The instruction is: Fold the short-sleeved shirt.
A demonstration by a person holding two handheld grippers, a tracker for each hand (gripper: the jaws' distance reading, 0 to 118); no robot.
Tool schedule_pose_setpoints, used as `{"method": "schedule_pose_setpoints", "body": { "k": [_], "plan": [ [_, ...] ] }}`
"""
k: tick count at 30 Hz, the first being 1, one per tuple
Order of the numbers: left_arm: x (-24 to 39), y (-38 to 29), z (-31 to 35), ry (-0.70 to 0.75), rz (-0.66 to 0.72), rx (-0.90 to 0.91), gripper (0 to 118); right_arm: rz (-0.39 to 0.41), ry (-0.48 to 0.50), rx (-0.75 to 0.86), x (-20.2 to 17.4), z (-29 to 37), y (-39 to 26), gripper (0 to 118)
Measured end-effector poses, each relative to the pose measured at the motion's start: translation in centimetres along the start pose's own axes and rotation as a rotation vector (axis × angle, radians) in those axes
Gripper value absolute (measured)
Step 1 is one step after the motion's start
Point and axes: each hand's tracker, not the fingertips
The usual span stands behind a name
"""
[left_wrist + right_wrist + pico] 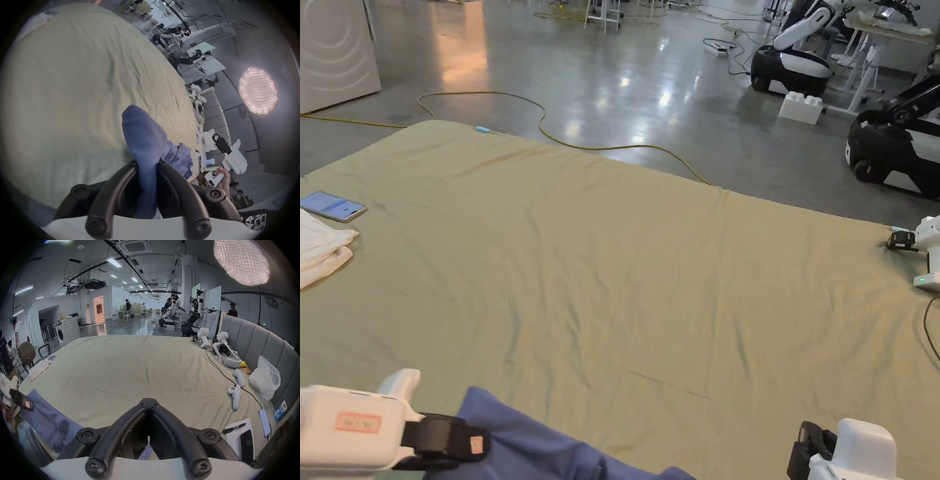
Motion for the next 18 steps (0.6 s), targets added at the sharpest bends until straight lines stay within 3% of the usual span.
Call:
{"method": "schedule_pose_setpoints", "body": {
  "k": [4, 7, 18],
  "plan": [
    [2.3, 1.8, 3.5, 0.234, -0.035, 0.059, 14, 0.005, 0.01, 0.004, 0.0, 0.1, 0.0, 0],
    [4.5, 2.3, 3.8, 0.319, -0.083, 0.061, 14, 0.002, 0.018, 0.005, -0.2, 0.0, 0.0, 0],
    [15.6, -1.1, -3.9, 0.361, -0.282, -0.067, 14, -0.022, 0.022, -0.014, 0.2, -0.1, -0.8, 0]
  ]
}}
